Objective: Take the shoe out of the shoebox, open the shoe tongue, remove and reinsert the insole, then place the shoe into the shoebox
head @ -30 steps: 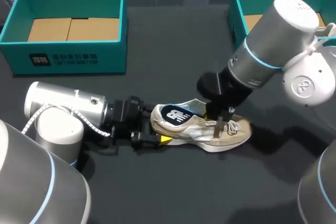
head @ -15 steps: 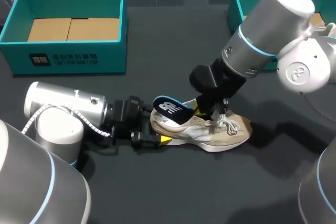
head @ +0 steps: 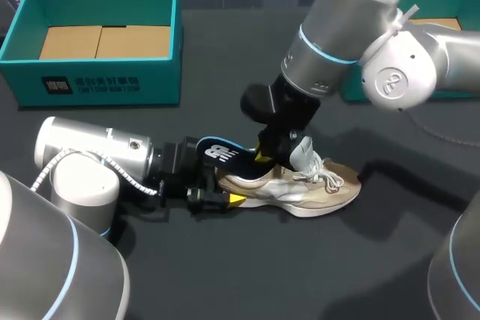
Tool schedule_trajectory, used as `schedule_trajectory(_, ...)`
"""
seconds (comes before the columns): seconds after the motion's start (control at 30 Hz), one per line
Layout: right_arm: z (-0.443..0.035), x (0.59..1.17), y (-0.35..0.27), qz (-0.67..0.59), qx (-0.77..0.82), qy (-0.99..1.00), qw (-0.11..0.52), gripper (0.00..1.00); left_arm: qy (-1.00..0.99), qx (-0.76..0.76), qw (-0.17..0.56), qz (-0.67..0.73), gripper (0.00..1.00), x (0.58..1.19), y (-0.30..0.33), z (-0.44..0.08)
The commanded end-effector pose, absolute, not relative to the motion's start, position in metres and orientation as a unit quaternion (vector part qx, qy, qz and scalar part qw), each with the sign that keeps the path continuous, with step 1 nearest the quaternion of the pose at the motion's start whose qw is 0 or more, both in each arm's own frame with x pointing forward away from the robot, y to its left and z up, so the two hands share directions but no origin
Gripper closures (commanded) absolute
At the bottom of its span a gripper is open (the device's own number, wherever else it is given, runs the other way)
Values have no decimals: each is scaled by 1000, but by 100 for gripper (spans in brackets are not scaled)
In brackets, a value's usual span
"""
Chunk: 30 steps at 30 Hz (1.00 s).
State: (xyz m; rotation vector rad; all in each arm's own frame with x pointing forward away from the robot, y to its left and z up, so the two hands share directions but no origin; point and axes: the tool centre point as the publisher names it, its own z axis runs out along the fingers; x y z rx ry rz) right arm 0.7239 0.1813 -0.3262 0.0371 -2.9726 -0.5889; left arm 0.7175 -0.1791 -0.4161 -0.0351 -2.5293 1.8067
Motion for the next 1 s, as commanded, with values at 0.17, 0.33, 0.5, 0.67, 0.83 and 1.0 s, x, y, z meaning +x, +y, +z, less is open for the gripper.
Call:
schedule_trajectory(0.17, -324, 728, 173, -246, -39, -961, 116, 61, -814, -11, 16, 580, 100, 717, -179, -416)
schedule_trajectory(0.33, -322, 731, 174, -272, -48, -951, 136, 53, -814, -11, 16, 580, 100, 717, -179, -416)
schedule_trajectory(0.5, -320, 730, 178, -288, -65, -943, 155, 53, -814, -11, 16, 580, 100, 717, -179, -416)
schedule_trajectory(0.67, -317, 727, 183, -301, -73, -935, 172, 38, -814, -11, 16, 580, 100, 717, -179, -416)
schedule_trajectory(0.83, -313, 723, 189, -302, -77, -933, 181, 44, -814, -11, 16, 580, 100, 717, -179, -416)
schedule_trajectory(1.0, -313, 721, 194, -314, -74, -929, 181, 40, -814, -11, 16, 580, 100, 717, -179, -416)
